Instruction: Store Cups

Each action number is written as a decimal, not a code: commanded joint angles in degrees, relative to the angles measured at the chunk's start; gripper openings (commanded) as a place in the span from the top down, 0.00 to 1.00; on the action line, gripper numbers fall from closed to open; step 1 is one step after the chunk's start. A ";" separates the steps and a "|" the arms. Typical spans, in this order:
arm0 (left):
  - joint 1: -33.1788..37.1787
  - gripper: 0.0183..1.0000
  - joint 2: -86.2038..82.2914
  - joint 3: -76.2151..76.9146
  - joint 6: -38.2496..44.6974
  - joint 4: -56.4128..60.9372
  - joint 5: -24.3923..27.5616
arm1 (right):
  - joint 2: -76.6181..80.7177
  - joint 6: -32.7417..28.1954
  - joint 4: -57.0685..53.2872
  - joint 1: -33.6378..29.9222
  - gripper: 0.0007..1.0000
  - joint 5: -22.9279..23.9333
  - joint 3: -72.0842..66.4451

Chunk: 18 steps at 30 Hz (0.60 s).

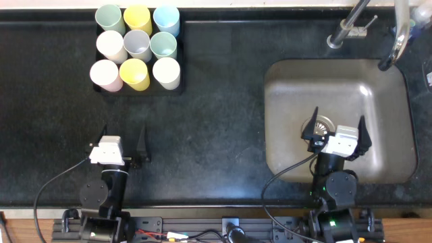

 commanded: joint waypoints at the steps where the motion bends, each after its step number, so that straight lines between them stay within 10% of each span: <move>1: -0.07 0.00 -0.42 -0.13 1.18 -0.07 0.52 | -7.98 -0.39 -8.24 -4.44 0.00 0.50 -0.42; 18: -0.07 0.00 -0.42 -0.13 1.20 -0.07 0.50 | -16.52 -0.39 -20.63 -6.40 0.00 0.48 -0.85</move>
